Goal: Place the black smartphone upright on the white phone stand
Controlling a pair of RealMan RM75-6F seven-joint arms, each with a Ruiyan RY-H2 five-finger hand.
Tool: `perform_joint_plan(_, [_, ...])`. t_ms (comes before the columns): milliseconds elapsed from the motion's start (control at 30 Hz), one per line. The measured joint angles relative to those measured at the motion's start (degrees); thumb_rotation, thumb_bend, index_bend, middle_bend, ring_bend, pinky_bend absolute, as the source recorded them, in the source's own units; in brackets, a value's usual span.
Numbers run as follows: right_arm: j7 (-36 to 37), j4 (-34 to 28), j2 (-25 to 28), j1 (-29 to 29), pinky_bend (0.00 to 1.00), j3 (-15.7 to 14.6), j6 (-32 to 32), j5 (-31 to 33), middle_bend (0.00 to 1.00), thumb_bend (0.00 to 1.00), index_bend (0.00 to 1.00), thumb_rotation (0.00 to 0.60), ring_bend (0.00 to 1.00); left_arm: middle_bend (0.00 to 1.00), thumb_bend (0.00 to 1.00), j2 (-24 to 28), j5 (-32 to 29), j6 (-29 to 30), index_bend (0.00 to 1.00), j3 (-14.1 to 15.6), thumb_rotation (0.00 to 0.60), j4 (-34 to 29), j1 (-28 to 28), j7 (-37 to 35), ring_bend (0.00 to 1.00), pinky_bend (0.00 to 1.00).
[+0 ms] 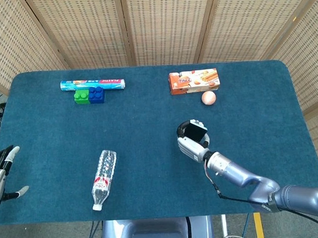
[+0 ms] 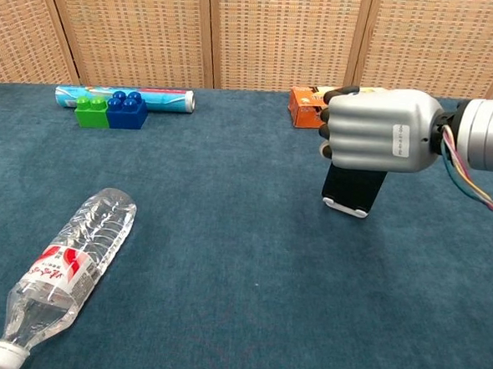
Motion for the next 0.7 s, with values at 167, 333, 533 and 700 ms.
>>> perform_joint_plan(167, [0.97, 0.86, -0.55, 0.12, 0.43, -0.31, 0.83, -1.02, 0.33, 0.64, 0.46, 0.600, 0.38, 0.00, 0.01, 0.11, -0.03, -0.06, 0.00, -0.01, 0.600, -0.07, -0.06, -0.16, 0.00, 0.00])
perform_joint_plan(333, [1.33, 1.49, -1.02, 0.00, 0.30, -0.31, 1.88, -1.25, 0.16, 0.62, 0.30, 0.600, 0.19, 0.00, 0.01, 0.15, 0.00, -0.08, 0.00, 0.02, 0.600, 0.04, -0.07, -0.34, 0.00, 0.00])
perform_joint_plan(533, [1.36, 2.07, -1.16, -0.32, 0.21, -0.17, 2.48, -0.11, 0.06, 0.62, 0.24, 0.600, 0.06, 0.00, 0.01, 0.19, 0.02, -0.12, 0.00, 0.09, 0.600, 0.02, -0.09, -0.41, 0.00, 0.00])
perform_joint_plan(700, [1.55, 2.86, -1.18, -0.80, 0.20, -0.54, 2.80, 0.60, 0.05, 0.62, 0.24, 0.600, 0.04, 0.00, 0.01, 0.19, 0.04, -0.23, 0.00, 0.13, 0.600, -0.16, -0.16, -0.21, 0.00, 0.00])
